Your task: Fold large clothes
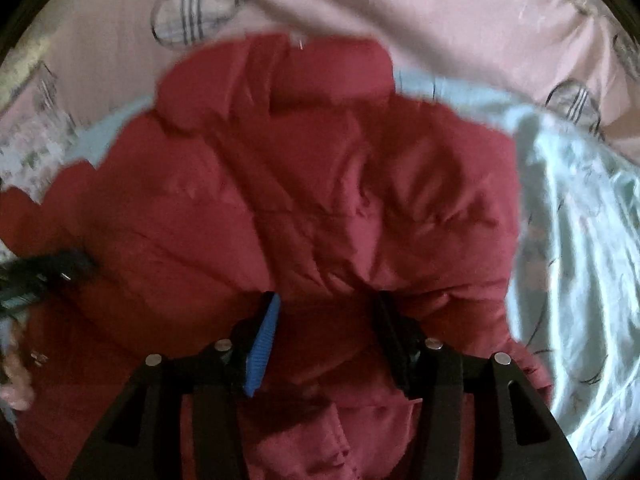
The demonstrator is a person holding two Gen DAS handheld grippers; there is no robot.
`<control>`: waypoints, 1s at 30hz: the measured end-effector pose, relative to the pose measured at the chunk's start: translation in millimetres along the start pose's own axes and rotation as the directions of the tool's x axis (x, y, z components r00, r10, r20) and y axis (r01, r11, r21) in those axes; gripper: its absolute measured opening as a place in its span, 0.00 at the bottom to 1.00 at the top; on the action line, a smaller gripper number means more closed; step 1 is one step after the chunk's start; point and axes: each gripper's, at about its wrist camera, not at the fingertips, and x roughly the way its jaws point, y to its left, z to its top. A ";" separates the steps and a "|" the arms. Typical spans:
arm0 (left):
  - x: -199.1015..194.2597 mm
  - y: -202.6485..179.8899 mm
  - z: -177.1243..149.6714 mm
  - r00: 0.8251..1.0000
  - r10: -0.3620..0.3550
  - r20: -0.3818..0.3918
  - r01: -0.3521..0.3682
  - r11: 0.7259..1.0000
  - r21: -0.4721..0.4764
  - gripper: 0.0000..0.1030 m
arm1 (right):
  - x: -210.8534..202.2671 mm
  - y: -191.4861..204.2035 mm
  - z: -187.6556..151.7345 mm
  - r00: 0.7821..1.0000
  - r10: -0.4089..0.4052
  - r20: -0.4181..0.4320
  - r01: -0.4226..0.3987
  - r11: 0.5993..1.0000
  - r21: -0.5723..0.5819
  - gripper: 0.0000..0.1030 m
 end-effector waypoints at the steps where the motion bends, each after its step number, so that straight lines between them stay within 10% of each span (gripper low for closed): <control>1: 0.5 1.5 -0.4 1.000 -0.009 0.002 0.009 1.000 -0.011 0.34 | 2.2 -1.1 -0.1 1.000 0.002 0.002 -0.002 1.000 0.003 0.50; 17: -50.6 26.2 -17.6 0.997 -0.060 0.049 0.065 0.993 -0.099 0.45 | -45.7 -16.8 -0.4 0.994 0.082 0.072 -0.088 0.993 0.077 0.50; 30: -87.5 138.7 -58.1 0.993 0.040 0.107 0.004 0.925 -0.381 0.63 | -101.3 -7.3 -37.6 0.980 0.168 0.104 -0.177 0.980 0.087 0.52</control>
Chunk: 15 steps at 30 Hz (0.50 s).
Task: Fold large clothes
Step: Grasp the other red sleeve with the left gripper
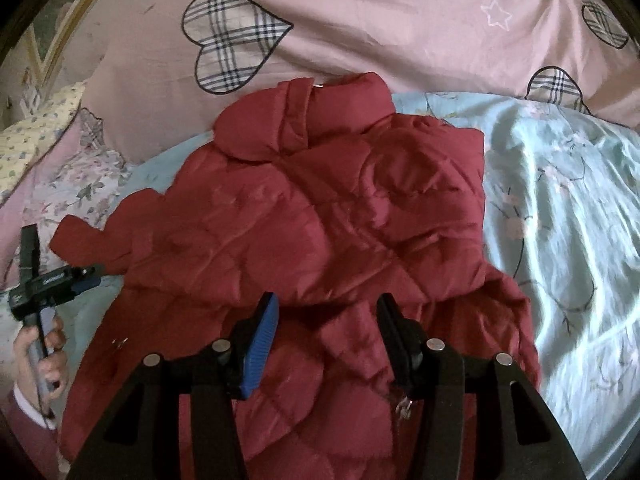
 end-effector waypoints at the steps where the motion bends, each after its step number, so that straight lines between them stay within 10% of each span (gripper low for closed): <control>1: -1.3 9.9 0.7 1.000 0.014 0.005 -0.014 1.000 -0.023 0.63 | -2.0 0.7 -2.6 1.000 0.003 0.000 -0.003 1.000 0.000 0.52; 15: -20.3 115.2 18.6 0.985 0.150 0.085 -0.121 0.954 -0.275 0.70 | -14.7 8.9 -26.6 1.000 0.019 -0.017 -0.018 1.000 0.021 0.53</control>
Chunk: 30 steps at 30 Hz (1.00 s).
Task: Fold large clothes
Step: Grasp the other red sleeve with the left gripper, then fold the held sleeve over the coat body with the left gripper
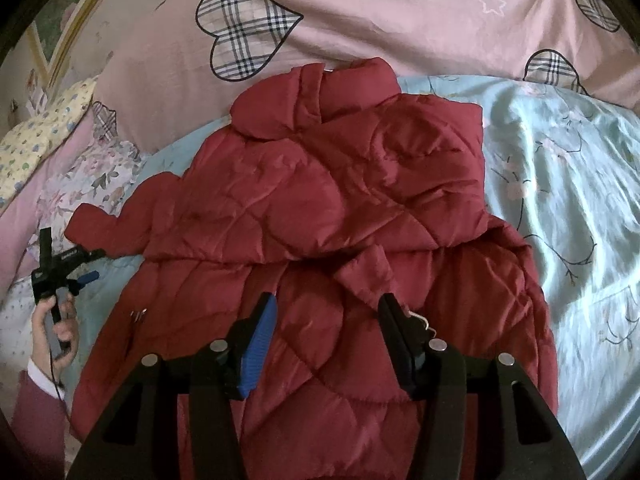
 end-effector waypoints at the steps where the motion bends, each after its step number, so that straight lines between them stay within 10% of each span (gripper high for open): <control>1: 0.7 5.4 7.5 1.000 0.012 0.009 -0.012 1.000 -0.021 0.70 | -0.5 0.8 -0.7 1.000 0.003 -0.004 -0.003 1.000 -0.002 0.54; 12: 9.4 44.5 76.5 0.990 0.052 0.130 -0.033 0.989 -0.144 0.74 | -6.2 8.7 -9.3 0.999 0.025 -0.022 -0.026 0.999 -0.019 0.57; 14: 12.2 38.9 80.6 0.991 0.040 0.125 -0.025 0.993 -0.118 0.18 | -8.1 9.6 -10.3 0.999 0.025 -0.019 -0.026 0.999 -0.023 0.57; 15: 13.7 34.0 80.6 0.994 0.031 0.110 -0.019 0.995 -0.102 0.11 | -9.4 10.0 -10.7 0.999 0.028 -0.016 -0.029 0.999 -0.023 0.57; 30: -46.3 -69.5 20.7 0.964 -0.197 0.177 0.162 0.967 0.195 0.09 | -18.6 11.0 -9.2 0.999 0.049 0.003 -0.049 0.999 0.001 0.57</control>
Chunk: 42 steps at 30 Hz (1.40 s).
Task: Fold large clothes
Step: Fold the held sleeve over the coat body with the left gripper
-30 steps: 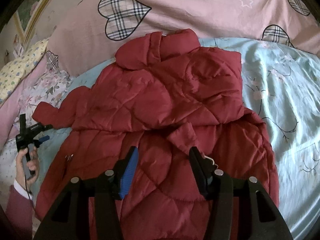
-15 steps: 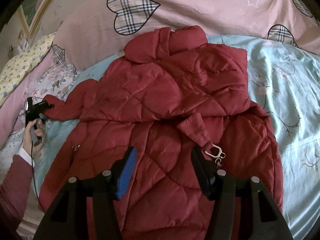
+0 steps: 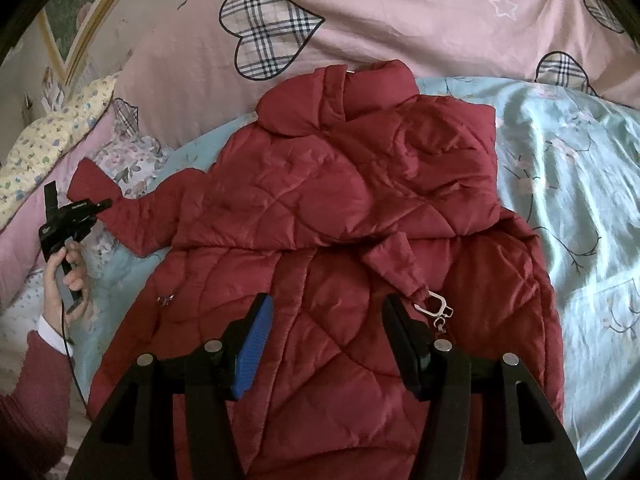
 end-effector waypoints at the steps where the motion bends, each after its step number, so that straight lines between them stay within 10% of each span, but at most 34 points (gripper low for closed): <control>1: 0.7 -9.2 -3.3 1.000 -0.016 -0.003 0.016 1.000 0.014 0.09 | -0.7 -1.2 0.1 1.000 0.001 -0.001 -0.001 1.000 0.003 0.57; 22: 17.9 -182.0 -70.3 0.950 -0.263 -0.169 0.298 0.925 0.234 0.09 | -4.6 -32.0 12.6 0.999 0.045 0.016 -0.046 0.994 0.094 0.57; 42: 79.3 -310.0 -144.2 0.900 -0.287 -0.328 0.398 0.847 0.352 0.09 | 8.3 -91.6 53.4 0.986 0.143 0.082 -0.161 0.944 0.288 0.60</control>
